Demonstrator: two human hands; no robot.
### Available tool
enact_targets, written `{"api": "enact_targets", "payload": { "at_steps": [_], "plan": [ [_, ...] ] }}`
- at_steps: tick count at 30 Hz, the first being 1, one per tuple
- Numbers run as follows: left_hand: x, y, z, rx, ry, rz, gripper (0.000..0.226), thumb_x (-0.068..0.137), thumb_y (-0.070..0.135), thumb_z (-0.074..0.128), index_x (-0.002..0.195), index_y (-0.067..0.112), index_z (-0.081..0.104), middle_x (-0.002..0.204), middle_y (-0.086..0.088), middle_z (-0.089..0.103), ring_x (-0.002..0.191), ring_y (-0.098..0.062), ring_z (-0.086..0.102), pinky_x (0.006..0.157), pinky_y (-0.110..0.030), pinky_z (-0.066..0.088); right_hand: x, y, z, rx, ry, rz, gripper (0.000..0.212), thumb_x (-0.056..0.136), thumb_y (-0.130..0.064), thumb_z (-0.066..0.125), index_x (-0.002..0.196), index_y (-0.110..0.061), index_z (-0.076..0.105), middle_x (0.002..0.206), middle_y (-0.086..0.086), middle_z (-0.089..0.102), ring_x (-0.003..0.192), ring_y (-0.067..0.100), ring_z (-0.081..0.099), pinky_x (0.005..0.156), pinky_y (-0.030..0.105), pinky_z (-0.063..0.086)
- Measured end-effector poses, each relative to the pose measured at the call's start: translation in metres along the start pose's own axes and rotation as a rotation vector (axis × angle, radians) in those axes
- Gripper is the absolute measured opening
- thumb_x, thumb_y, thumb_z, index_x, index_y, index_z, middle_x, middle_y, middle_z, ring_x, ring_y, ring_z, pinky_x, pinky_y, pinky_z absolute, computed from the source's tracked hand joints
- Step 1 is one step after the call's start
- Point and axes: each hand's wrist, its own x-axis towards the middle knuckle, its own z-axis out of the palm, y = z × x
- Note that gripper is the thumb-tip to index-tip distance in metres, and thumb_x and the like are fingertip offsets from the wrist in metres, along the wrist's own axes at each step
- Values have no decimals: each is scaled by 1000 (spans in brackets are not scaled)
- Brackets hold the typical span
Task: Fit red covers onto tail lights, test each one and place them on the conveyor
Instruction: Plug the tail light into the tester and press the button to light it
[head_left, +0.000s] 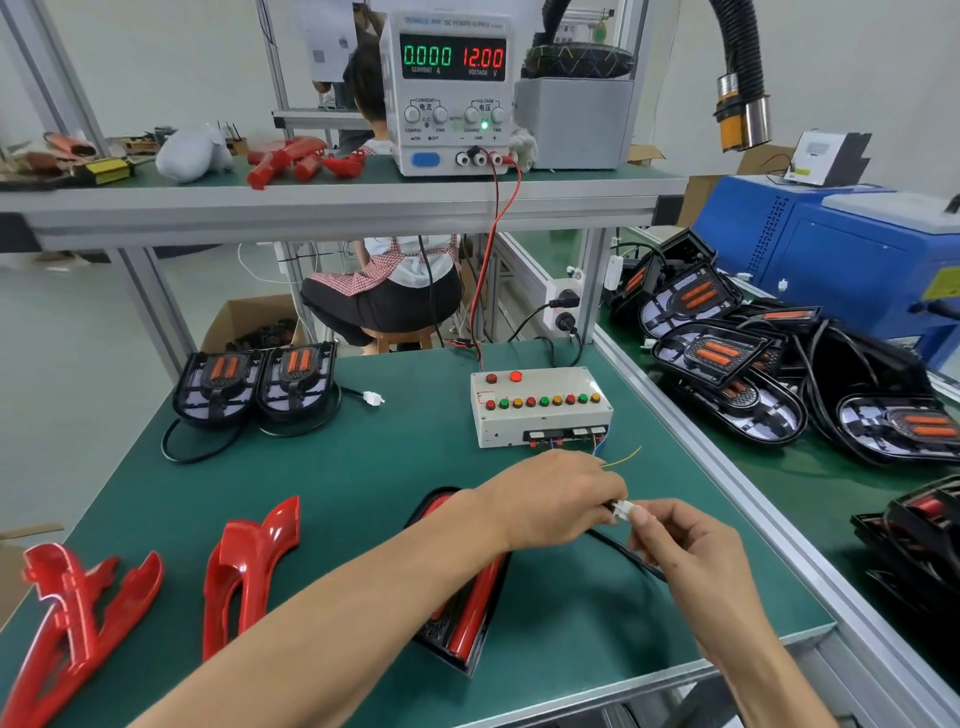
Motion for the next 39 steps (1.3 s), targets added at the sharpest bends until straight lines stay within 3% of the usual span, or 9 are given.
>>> {"api": "enact_targets", "payload": {
  "at_steps": [6,10,13,18,22,25,27,31,39],
  "plan": [
    [-1,-6,8,2,-48,-25,20,97,16,68,110,1,69,96,-17,69,96,-34,60,87,-47,46,-6,4,2,-104,-1,8,14,89,-38,71,84,-26,77,66,2,67,59,12,50,58,23,44],
    [-11,-11,4,-56,69,-145,60,91,41,73,142,12,59,139,-5,64,132,-20,53,118,-31,29,-8,2,4,-236,146,51,7,90,-38,72,93,-32,76,84,-14,76,78,-5,68,82,30,55],
    [-42,-21,-13,-156,263,-415,53,93,49,68,137,21,64,139,3,64,132,-13,52,112,-14,28,-22,0,2,-356,193,-57,27,87,-40,73,113,-40,68,105,-21,71,101,-10,63,90,24,48],
    [-109,-42,-35,-73,85,-948,48,97,63,50,112,22,70,109,5,69,104,-16,64,95,-36,52,-49,8,8,-516,190,-264,37,88,-51,71,118,-30,71,115,-14,66,111,9,60,96,13,35],
    [-140,-43,-30,-131,-131,-1117,71,90,81,38,102,18,68,96,3,72,91,-16,68,87,-35,55,-65,14,36,-569,336,-616,32,85,-34,65,104,-11,77,101,1,65,88,15,59,88,15,45],
    [-145,-41,-16,-252,-164,-1138,72,85,83,46,91,13,64,89,1,70,82,-15,66,72,-31,50,-84,15,59,-548,129,-672,15,85,-33,64,90,-28,78,80,-14,62,60,2,53,60,14,48],
    [-144,-41,-6,-312,-109,-1160,64,86,77,55,90,14,64,88,2,70,81,-14,66,68,-30,48,-93,16,71,-566,-45,-563,11,84,-41,66,76,-36,72,66,-16,58,54,-3,53,55,13,48],
    [-135,-36,8,-424,-31,-1160,49,88,66,59,84,18,64,82,6,71,74,-8,67,58,-23,45,-91,11,84,-524,-180,55,20,85,-56,69,68,-46,65,61,-19,68,59,-1,64,61,9,46],
    [-95,-21,36,-495,132,-1144,51,91,65,54,75,16,55,78,1,68,64,-14,59,56,-28,41,-63,0,66,-125,-178,492,26,98,-35,61,91,-12,70,59,20,69,49,35,65,42,29,47]
  ]
}}
